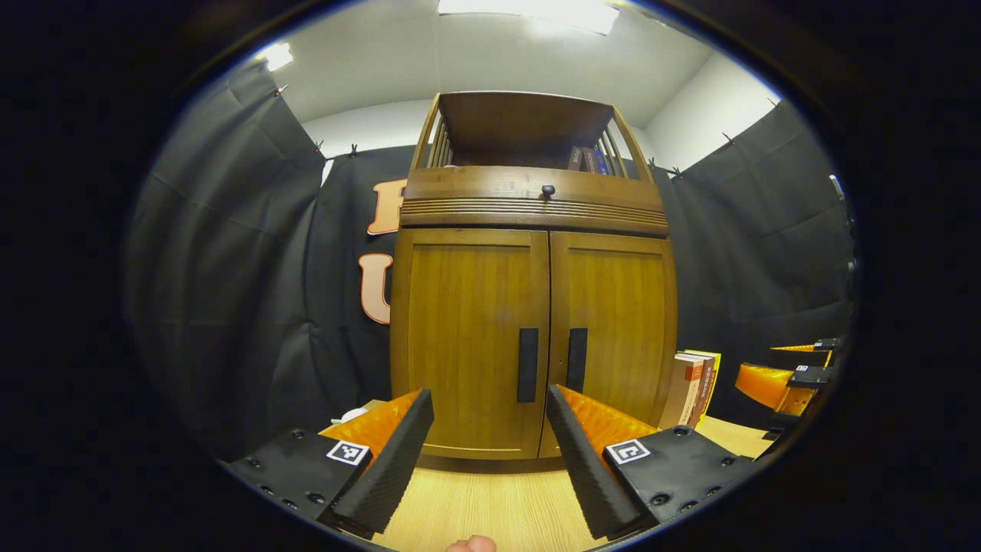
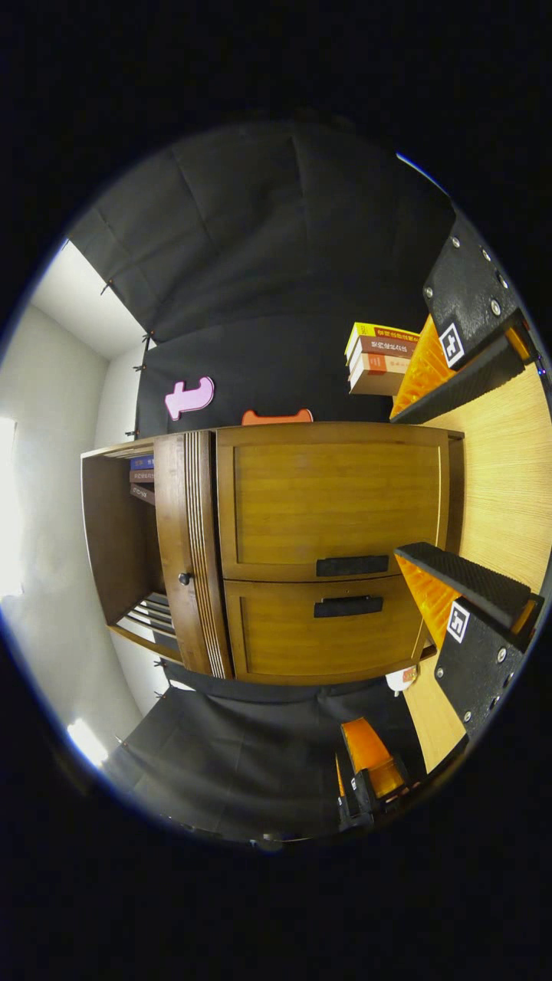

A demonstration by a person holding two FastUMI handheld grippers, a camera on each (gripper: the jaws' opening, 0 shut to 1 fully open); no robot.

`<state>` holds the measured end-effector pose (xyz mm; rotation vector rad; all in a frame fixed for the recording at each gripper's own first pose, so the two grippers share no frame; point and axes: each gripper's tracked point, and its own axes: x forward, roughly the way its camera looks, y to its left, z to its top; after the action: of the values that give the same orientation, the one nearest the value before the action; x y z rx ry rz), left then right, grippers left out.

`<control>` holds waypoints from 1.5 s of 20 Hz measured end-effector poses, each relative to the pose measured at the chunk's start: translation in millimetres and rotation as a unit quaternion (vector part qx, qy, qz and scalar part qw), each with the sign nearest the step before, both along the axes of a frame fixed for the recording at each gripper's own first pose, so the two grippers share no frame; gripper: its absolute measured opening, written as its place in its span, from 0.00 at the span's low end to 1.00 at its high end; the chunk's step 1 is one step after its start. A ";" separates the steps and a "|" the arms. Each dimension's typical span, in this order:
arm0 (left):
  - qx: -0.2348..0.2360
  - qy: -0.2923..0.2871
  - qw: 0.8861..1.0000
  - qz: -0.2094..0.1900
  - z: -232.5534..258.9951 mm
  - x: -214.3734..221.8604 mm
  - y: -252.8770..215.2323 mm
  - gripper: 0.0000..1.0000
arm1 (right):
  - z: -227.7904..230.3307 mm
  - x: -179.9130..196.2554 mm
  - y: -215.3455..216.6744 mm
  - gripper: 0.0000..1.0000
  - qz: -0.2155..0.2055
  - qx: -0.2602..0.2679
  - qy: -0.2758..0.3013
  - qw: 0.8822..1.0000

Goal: Open the right door of the double-door shoe cabinet with the right hand, and open the left door with the left hand.

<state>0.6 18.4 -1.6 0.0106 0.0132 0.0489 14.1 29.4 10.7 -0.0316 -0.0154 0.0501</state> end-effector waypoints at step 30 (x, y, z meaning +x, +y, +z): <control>0.006 0.013 0.997 0.073 -4.8 -12.9 64.3 0.96 | -50.8 265.2 135.1 1.00 0.067 -0.022 0.055 0.996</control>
<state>-12.3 82.7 -6.4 0.0233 0.0402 0.1951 279.3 164.5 -40.1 -0.0721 0.0939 0.1856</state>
